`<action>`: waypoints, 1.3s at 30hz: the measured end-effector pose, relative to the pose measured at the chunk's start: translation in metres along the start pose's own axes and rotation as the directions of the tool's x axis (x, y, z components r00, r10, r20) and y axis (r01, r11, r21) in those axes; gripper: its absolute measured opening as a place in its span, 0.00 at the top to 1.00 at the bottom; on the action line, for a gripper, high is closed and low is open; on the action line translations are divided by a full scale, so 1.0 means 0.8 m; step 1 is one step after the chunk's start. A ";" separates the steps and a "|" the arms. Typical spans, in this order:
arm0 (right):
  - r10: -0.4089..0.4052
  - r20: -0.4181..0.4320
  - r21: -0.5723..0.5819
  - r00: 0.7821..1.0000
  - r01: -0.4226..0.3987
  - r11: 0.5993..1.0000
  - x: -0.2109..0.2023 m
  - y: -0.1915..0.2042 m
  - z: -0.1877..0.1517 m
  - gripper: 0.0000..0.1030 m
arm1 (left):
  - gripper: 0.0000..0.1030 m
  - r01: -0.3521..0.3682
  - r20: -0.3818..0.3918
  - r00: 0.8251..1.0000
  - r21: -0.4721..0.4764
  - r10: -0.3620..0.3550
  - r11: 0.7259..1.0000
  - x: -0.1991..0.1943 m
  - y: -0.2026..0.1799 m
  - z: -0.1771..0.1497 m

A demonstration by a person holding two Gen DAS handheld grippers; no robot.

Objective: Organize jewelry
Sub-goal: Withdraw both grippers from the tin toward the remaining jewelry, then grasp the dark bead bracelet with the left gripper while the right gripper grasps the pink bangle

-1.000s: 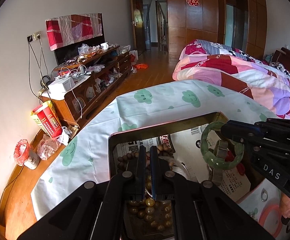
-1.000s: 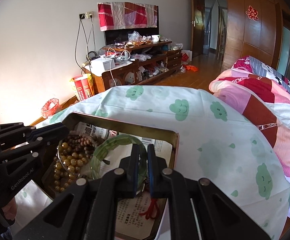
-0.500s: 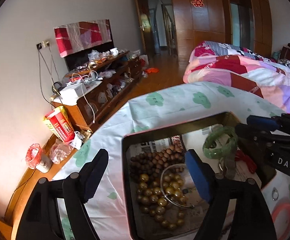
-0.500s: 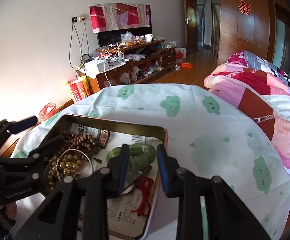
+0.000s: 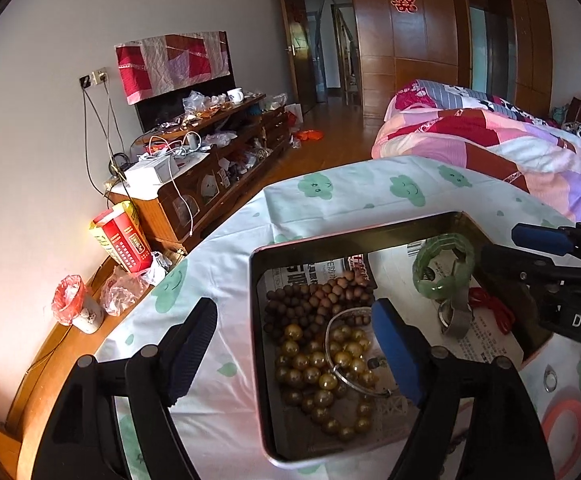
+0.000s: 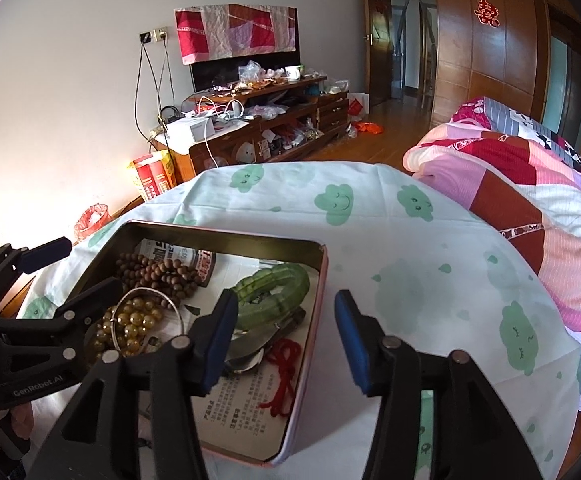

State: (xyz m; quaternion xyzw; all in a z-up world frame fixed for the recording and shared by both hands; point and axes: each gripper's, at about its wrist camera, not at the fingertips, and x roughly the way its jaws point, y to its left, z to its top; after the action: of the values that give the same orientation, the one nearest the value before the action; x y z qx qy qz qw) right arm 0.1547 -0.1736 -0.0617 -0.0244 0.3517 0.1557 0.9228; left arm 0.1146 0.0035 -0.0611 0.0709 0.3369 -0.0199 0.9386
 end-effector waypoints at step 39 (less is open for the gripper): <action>-0.076 -0.093 0.010 0.993 0.077 0.997 -0.102 -0.015 -0.154 0.37 | 0.23 0.069 -0.107 0.992 0.080 -0.061 0.994 -0.062 -0.073 -0.098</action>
State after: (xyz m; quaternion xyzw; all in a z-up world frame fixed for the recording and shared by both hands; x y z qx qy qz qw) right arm 0.0217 -0.2263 -0.1017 -0.0387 0.3937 0.1165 0.9110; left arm 0.0222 -0.0436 -0.0961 0.1002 0.3865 -0.0608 0.9148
